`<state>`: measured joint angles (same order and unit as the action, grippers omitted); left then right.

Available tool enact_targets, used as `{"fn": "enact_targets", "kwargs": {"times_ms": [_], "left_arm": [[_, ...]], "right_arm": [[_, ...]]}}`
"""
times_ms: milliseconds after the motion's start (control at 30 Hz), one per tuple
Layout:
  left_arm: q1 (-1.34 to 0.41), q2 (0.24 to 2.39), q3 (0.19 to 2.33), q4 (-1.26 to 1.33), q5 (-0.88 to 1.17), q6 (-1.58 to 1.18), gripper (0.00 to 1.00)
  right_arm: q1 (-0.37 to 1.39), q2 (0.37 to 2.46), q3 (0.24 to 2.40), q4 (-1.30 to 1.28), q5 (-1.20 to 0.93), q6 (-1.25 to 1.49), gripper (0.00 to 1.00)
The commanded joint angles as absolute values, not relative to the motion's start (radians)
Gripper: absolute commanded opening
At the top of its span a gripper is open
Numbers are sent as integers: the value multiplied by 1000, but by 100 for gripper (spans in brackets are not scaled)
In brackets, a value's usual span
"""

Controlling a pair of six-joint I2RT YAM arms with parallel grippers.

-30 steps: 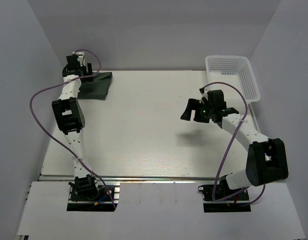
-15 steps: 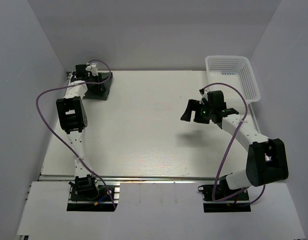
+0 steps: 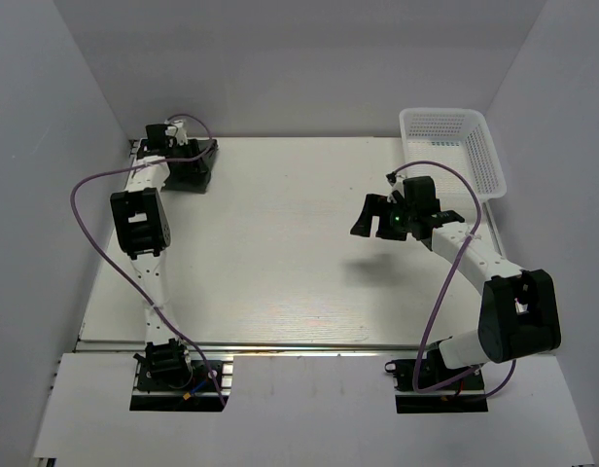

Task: Fold and stack the t-shirts
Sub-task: Put the neatly folded tshirt into the corner of the board with the left arm

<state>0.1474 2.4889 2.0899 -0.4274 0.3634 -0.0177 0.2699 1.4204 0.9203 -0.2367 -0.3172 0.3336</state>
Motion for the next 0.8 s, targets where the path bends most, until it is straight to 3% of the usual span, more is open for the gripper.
{"fn": "enact_targets", "kwargs": {"times_ms": [0, 100, 300, 500, 600, 767], "left_arm": [[160, 2448, 2121, -451, 330, -63, 69], [160, 2390, 2149, -440, 269, -109, 99], [160, 2287, 2210, -448, 241, -161, 99], [138, 2081, 2034, -437, 311, -170, 99], [115, 1932, 1884, -449, 322, -184, 99], [31, 1539, 1286, -255, 252, -283, 99]], "right_arm": [[268, 1390, 939, -230, -351, 299, 90], [271, 1368, 945, -233, -376, 293, 90], [275, 1299, 922, -225, -439, 270, 90], [278, 1229, 859, -206, -491, 284, 90], [275, 1128, 809, -201, -482, 299, 90], [268, 1020, 724, -201, -448, 324, 90]]}}
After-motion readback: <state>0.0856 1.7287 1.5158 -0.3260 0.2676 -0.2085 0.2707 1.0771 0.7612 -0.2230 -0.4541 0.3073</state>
